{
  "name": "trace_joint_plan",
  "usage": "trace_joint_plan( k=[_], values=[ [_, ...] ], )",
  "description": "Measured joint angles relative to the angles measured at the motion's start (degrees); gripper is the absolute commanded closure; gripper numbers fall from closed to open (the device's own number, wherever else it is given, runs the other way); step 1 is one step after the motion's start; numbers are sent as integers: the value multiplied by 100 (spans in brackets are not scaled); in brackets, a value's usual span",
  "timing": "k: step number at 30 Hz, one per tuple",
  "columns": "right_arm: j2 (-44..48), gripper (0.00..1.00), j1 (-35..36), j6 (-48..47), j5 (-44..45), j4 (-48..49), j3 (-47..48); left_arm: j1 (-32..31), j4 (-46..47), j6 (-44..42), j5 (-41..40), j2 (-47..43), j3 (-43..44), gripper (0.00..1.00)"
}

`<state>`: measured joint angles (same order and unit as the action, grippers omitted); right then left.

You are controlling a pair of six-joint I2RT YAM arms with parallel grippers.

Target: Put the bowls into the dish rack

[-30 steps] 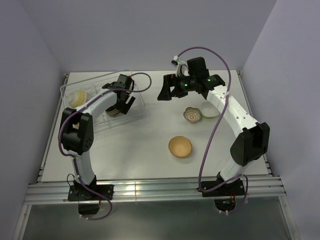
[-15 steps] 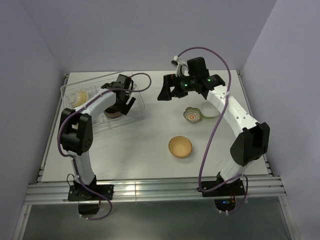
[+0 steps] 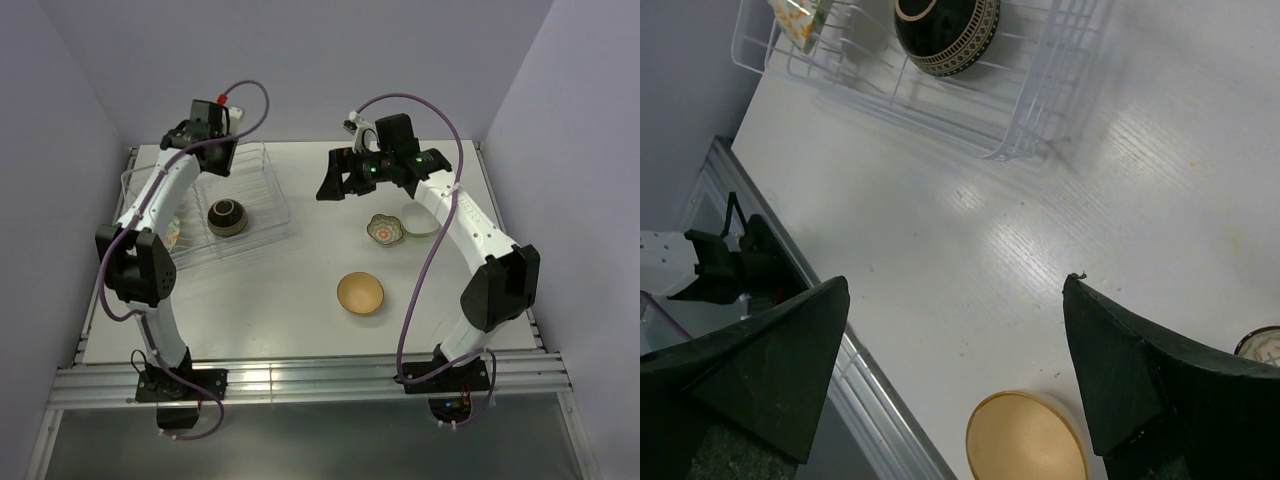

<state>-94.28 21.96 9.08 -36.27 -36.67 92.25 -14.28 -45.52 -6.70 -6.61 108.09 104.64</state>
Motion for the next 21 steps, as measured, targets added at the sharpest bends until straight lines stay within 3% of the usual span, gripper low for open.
trace_joint_plan(
  k=[8,21],
  values=[
    [2,9,-90,-2,-33,0,-15,566,24,-7,262,841,568,73],
    [13,9,-197,-63,-72,-26,-149,584,20,-142,557,1244,-223,74]
  ],
)
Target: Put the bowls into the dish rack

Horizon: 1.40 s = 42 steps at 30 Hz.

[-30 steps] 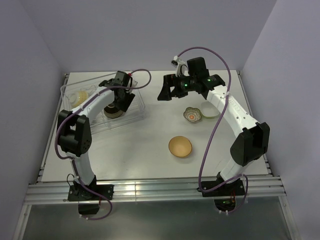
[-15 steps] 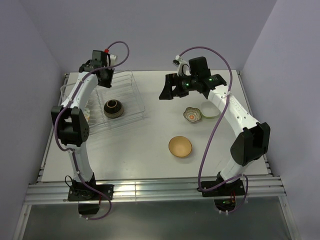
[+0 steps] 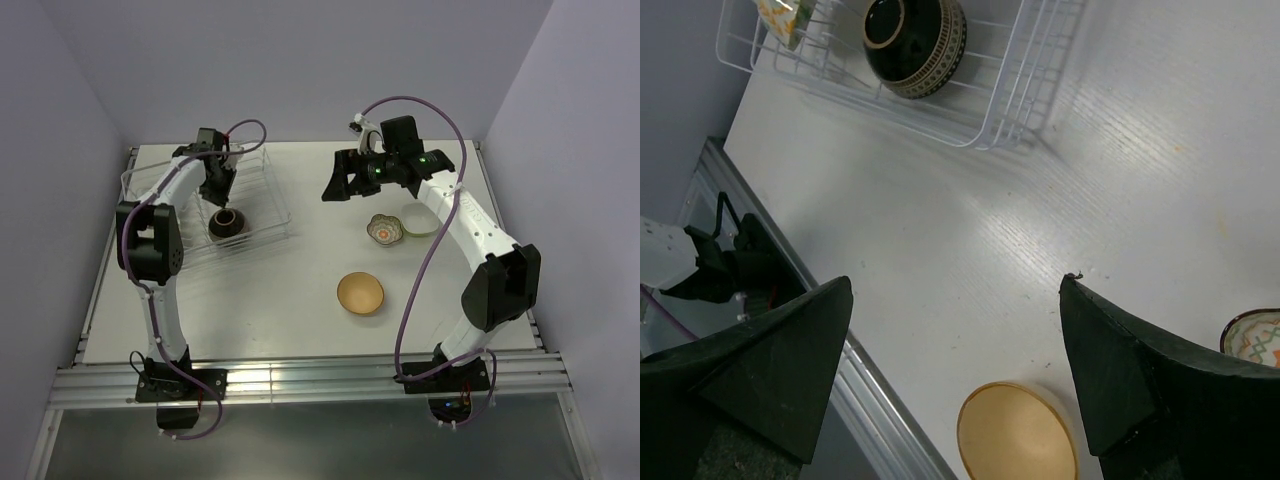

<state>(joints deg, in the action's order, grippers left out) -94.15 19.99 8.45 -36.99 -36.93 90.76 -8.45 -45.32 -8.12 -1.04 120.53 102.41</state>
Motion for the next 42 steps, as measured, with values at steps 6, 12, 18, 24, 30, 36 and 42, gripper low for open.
trace_joint_plan(
  k=[6,12,18,24,30,36,42],
  values=[
    [0,9,-2,2,-20,0,0,0,-96,7,367,-28,-291,67],
    [0,9,-2,-4,-22,-2,0,2,-304,-9,748,-428,-114,58],
    [0,7,-11,-146,-20,-83,0,63,-702,-697,994,-752,699,57],
    [0,3,-92,-341,-22,-232,0,297,-1517,-1805,1239,-1255,496,58],
    [9,2,-142,-522,-42,-369,0,509,-2090,-2677,1311,-1495,-68,59],
    [109,0,-179,-610,-31,-496,-4,520,-2184,-3069,1427,-1493,-560,59],
    [356,0,-260,-682,-7,-518,-107,520,-2087,-3147,1569,-1445,-769,58]
  ],
)
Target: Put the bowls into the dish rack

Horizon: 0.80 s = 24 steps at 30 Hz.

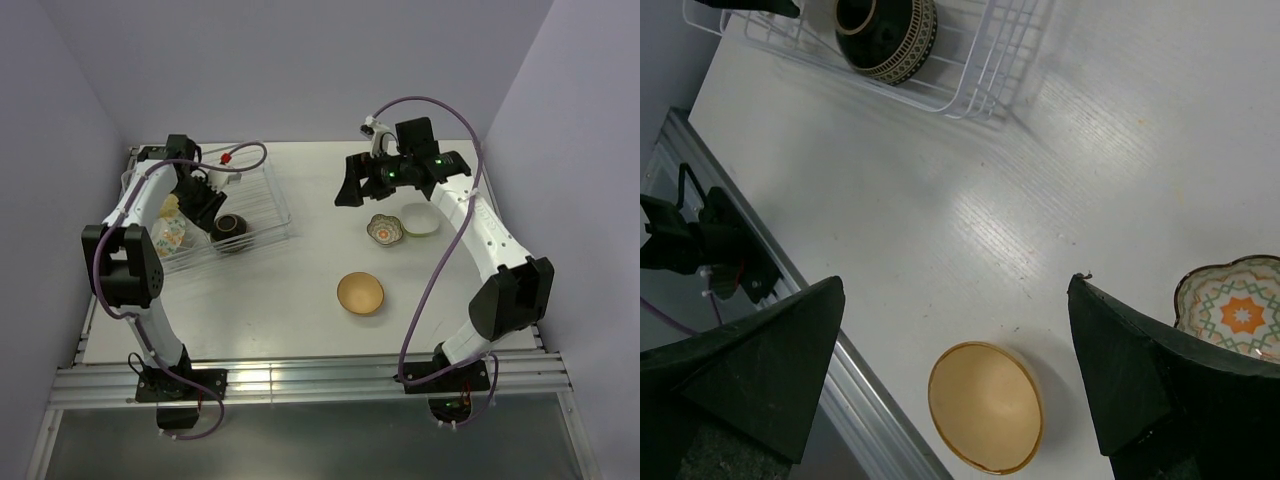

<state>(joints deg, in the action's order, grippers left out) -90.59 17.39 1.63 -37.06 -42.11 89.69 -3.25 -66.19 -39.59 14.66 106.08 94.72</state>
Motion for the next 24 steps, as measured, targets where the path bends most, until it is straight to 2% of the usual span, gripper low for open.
trace_joint_plan(
  k=[12,19,24],
  values=[
    [63,2,-72,-363,205,-267,-208,0,-107,-59,92,136,-17,50],
    [-188,9,-79,-1062,673,-859,-315,0,-501,-85,293,-227,463,29],
    [-439,10,-79,-1709,1104,-1335,-951,0,-367,181,780,-981,667,13]
  ],
)
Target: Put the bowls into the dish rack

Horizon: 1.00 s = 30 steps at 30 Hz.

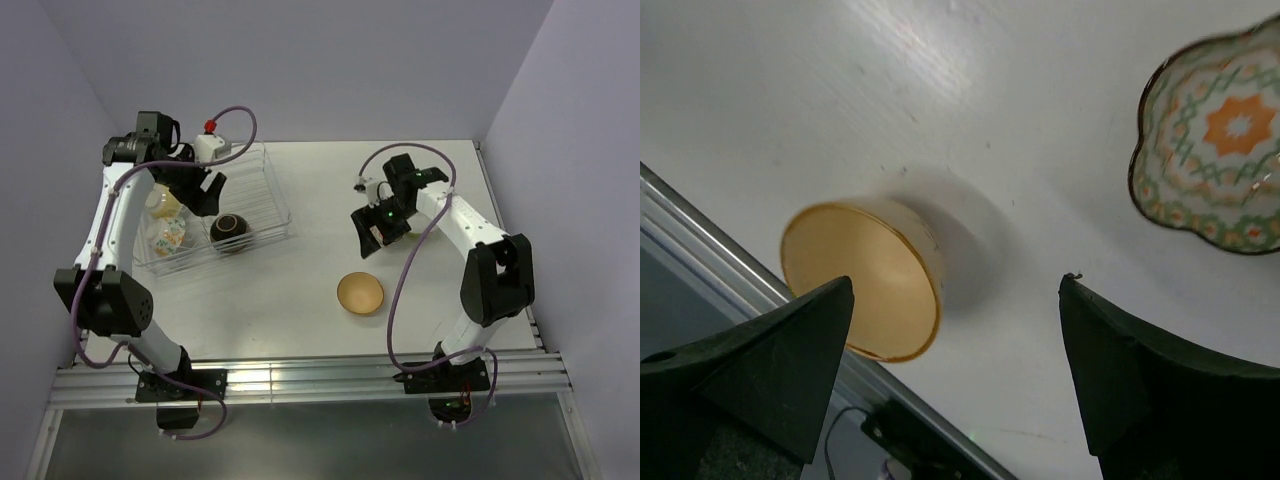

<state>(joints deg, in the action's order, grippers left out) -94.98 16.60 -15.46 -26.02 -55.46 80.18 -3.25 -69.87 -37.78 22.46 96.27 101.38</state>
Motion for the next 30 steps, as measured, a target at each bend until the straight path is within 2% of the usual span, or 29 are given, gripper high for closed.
trace_joint_plan(
  k=[2,6,10,17,22,24,25,30],
  values=[
    [-101,10,0,-203,125,-181,-219,0,127,184,225,-273,0,10],
    [-201,13,2,-435,317,-304,-540,0,588,647,647,-608,-120,9],
    [-225,21,37,-505,424,-243,-754,0,1233,1191,1029,-929,-638,10],
    [-457,30,175,-522,428,-111,-1045,0,1714,1694,1438,-1019,-1056,11],
    [-619,49,278,-531,341,-61,-1119,0,2059,2022,1593,-1137,-1340,8],
    [-658,52,299,-535,249,-68,-1130,0,2229,2234,1606,-1228,-1504,5],
    [-669,56,317,-531,223,-66,-1130,0,2337,2341,1609,-1290,-1593,1],
    [-673,68,365,-546,79,-68,-1132,0,2706,2881,1578,-1471,-1788,1]
  ],
)
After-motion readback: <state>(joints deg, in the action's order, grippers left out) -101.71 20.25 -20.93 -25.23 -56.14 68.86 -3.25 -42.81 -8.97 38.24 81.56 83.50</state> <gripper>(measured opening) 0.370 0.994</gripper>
